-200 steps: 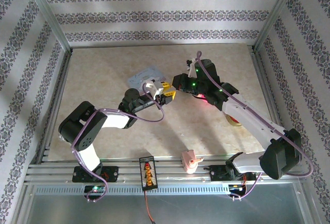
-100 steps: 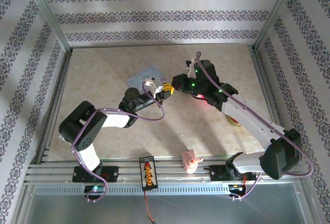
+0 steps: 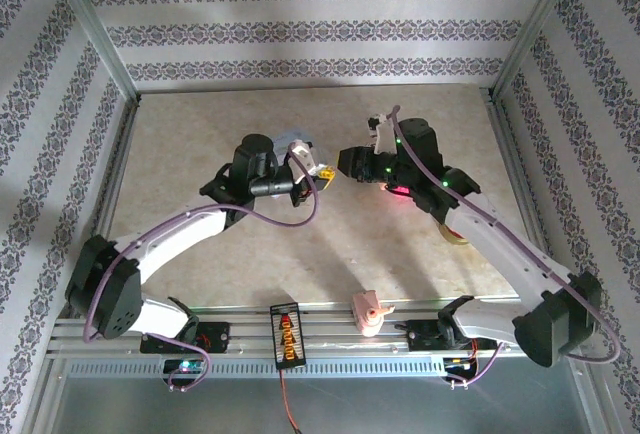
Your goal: Unlock a padlock with a key
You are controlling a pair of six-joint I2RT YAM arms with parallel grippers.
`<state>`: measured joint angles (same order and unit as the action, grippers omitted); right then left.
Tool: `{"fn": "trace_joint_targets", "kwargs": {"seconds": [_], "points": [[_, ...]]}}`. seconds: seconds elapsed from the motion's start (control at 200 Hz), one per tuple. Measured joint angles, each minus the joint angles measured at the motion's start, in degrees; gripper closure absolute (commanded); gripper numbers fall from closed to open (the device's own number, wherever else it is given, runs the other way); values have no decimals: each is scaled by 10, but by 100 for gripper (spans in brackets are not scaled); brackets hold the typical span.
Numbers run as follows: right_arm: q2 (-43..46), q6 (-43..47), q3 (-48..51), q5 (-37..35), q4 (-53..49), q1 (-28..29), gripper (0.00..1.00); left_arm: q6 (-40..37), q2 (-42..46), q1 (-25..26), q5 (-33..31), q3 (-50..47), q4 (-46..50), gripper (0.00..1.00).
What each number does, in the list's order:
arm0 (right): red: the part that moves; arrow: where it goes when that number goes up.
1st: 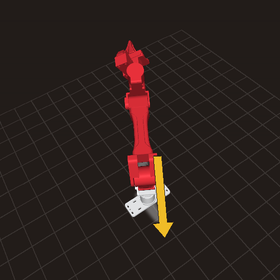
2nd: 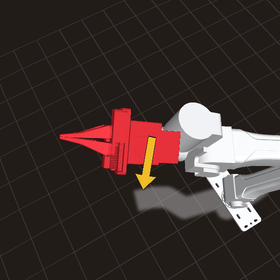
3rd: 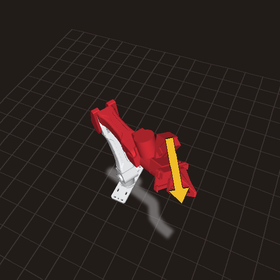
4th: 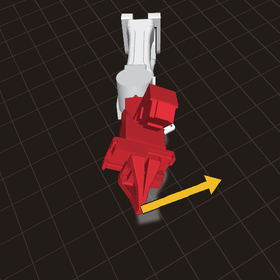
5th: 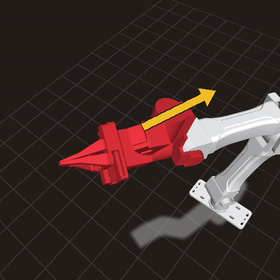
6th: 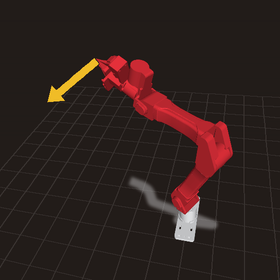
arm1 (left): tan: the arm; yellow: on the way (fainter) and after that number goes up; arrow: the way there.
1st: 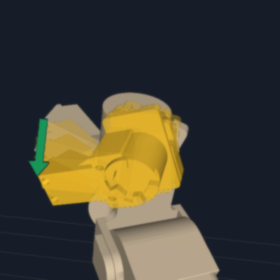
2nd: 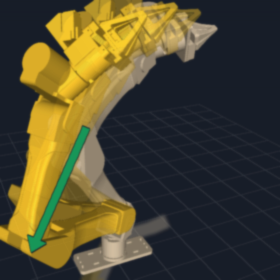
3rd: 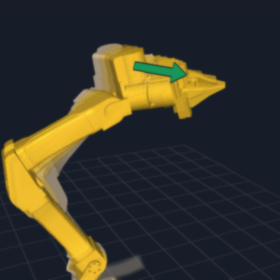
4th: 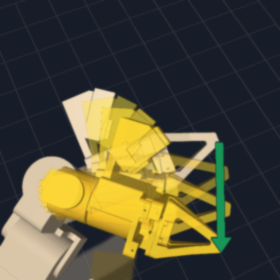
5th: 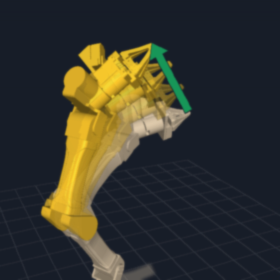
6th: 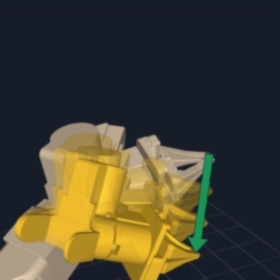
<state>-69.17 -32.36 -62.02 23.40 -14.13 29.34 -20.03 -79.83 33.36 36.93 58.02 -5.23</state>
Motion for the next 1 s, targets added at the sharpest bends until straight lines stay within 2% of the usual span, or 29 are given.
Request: {"fn": "trace_joint_targets", "kwargs": {"seconds": [0.22,0.37,0.52,0.69,1.0], "points": [[34,77,38,55,24,0,59,-117,0,0,-5,94,277,100],[56,108,64,85,38,0,56,-167,-10,0,-16,134,381,100],[75,129,84,106,54,7,57,-191,-10,0,-13,143,422,100],[73,145,90,133,67,33,64,-205,-15,-1,-3,152,436,100],[4,161,89,182,71,46,74,-222,-26,-1,13,166,452,100]]}}
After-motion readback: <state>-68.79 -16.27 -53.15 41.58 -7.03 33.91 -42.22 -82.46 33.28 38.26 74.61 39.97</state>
